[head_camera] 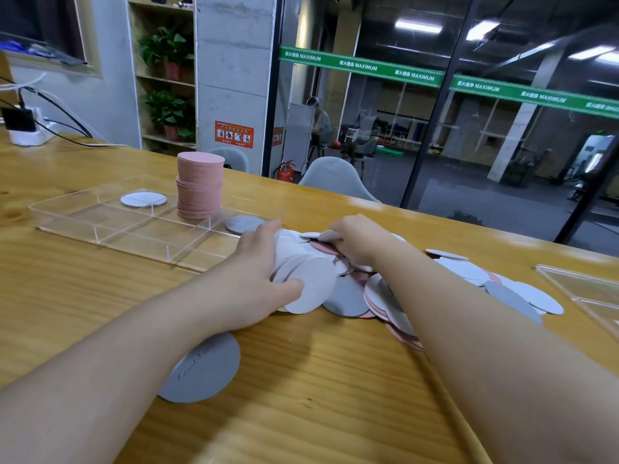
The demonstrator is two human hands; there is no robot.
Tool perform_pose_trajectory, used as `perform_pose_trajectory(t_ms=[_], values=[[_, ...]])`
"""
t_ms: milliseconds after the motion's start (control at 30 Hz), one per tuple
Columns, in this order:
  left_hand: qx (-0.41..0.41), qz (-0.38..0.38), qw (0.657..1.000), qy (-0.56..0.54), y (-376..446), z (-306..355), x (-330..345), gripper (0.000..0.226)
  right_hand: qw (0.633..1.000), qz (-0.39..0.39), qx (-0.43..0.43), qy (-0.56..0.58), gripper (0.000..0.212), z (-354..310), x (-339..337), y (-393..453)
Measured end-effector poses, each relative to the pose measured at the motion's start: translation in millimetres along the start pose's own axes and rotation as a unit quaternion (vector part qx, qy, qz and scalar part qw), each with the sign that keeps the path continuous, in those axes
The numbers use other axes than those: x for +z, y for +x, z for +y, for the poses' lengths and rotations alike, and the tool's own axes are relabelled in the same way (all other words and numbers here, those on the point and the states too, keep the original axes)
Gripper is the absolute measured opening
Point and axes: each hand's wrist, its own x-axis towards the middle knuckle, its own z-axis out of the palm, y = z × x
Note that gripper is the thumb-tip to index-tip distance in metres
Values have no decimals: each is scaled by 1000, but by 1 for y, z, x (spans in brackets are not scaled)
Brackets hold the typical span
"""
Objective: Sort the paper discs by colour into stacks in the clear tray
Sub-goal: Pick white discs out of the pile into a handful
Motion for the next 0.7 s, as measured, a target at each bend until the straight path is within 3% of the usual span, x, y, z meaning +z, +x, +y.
perform_pose_trajectory(t_ms=[233, 400, 700], values=[[2, -1, 1000, 5, 1, 1, 0, 82, 976, 178, 29, 123, 17, 17, 6, -25], [4, 4, 1000, 7, 1, 1, 0, 83, 945, 262, -38, 193, 13, 23, -23, -78], [7, 6, 1000, 10, -3, 3, 1, 83, 925, 229, -105, 286, 19, 18, -30, -140]])
